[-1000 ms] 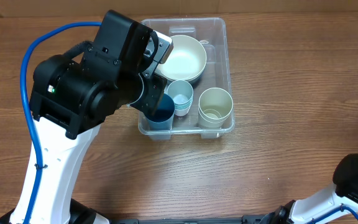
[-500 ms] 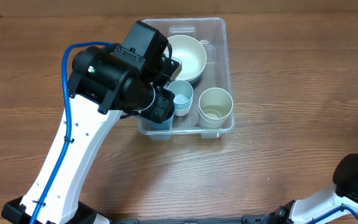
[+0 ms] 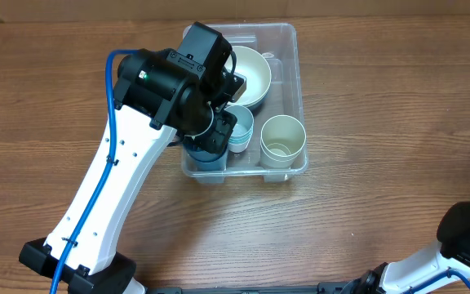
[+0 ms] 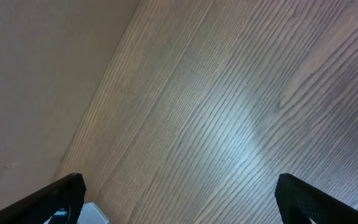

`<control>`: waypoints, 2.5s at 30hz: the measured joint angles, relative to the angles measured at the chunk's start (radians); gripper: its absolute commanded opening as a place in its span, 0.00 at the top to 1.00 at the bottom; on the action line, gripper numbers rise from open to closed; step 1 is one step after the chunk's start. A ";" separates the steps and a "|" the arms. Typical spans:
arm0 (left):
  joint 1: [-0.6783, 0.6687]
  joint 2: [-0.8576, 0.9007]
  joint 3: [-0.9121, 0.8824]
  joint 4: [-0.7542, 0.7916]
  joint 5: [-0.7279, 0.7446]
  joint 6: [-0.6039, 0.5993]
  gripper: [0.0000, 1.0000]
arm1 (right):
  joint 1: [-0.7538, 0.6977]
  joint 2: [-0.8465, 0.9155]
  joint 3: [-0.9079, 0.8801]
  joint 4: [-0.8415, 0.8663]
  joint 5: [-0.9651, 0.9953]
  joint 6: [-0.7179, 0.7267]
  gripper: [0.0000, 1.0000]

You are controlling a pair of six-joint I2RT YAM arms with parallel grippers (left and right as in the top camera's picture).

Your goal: Pack container

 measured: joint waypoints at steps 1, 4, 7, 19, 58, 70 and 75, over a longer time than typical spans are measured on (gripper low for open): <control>0.000 0.000 0.000 0.003 0.000 -0.003 0.34 | 0.000 0.000 0.000 0.000 0.000 0.000 0.00; 0.000 0.000 0.000 0.006 0.000 0.002 0.31 | 0.000 0.000 0.000 0.000 0.000 0.000 0.00; 0.000 0.000 0.000 0.006 0.000 0.003 0.25 | 0.000 0.000 0.000 0.000 0.000 -0.001 0.00; 0.000 -0.269 0.107 -0.028 -0.251 -0.193 0.00 | 0.000 0.000 0.000 0.000 0.000 0.000 0.00; -0.046 -1.239 -1.728 0.939 -1.015 -1.018 0.00 | 0.000 0.000 0.000 0.000 0.000 0.000 0.00; 0.006 -1.302 -1.732 1.184 -0.690 -0.312 0.00 | 0.000 0.000 0.000 0.000 0.000 0.000 0.00; 0.255 -1.466 -1.742 1.188 -0.381 -0.064 0.00 | 0.000 0.000 0.000 0.000 0.000 0.000 0.00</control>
